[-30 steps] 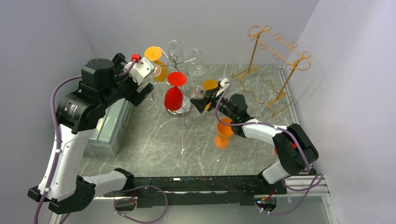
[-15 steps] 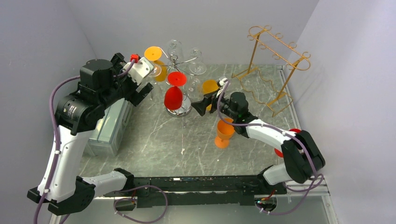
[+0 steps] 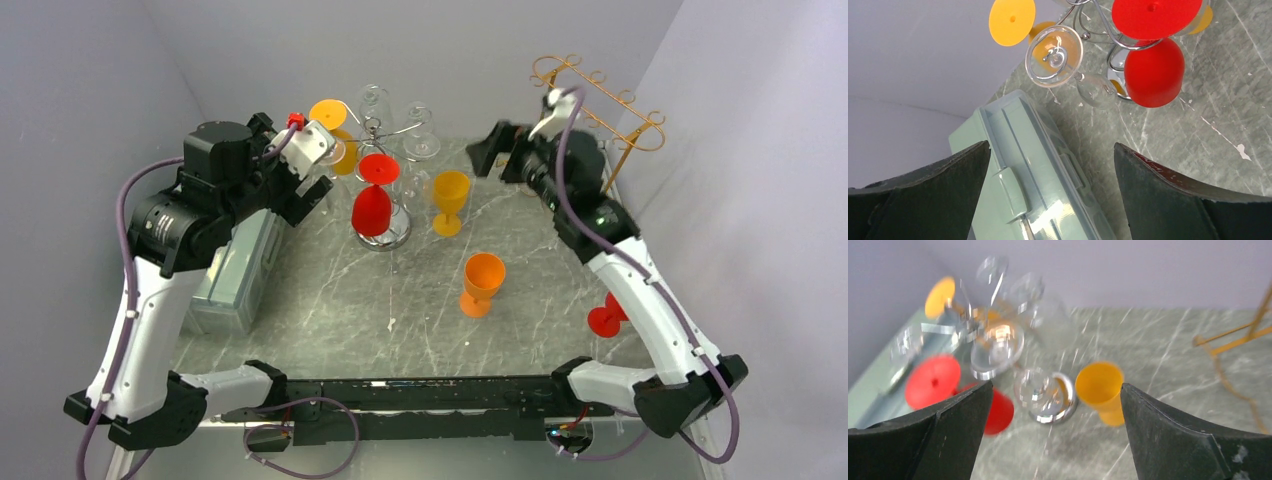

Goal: Place the wine glass upside down on the wine glass rack
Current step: Turn the wine glass upside down at the wine rack, then adjust the wine rack at the center of the board.

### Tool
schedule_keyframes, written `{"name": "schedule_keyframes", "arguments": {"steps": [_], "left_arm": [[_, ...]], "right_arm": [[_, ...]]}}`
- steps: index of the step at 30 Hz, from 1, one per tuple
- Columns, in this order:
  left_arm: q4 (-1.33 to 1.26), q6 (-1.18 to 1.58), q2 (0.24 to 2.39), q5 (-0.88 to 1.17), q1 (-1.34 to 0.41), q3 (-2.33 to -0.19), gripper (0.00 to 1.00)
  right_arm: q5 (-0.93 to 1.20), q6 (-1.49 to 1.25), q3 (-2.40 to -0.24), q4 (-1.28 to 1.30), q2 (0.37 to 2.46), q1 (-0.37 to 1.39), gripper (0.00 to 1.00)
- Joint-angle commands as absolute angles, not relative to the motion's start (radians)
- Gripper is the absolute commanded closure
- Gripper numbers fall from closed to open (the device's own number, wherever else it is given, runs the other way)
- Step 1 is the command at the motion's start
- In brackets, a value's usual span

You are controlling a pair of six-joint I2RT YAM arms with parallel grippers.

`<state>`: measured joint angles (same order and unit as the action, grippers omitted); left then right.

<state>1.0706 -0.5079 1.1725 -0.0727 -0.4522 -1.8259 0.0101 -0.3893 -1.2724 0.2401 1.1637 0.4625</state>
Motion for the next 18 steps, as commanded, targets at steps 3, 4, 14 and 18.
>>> {"name": "schedule_keyframes", "arguments": {"steps": [3,4,14,18], "left_arm": [[1.106,-0.466,1.207,-0.067,-0.453,-1.873,0.01],[1.106,-0.467,1.207,-0.071,-0.453,-1.868,0.01],[1.096,-0.467,1.208,-0.069,-0.452,-1.865,0.0],[1.085,-0.462,1.213,-0.058,-0.453,-1.85,0.01]], "right_arm": [[-0.407,-0.362,-1.755,0.666,1.347,0.419,0.04],[-0.435,-0.346,-1.817,0.689,1.389,0.402,0.05],[-0.433,-0.269,-2.23,0.773,1.719,0.204,0.12],[-0.326,-0.263,-2.231,0.716,1.767,0.124,0.16]]}}
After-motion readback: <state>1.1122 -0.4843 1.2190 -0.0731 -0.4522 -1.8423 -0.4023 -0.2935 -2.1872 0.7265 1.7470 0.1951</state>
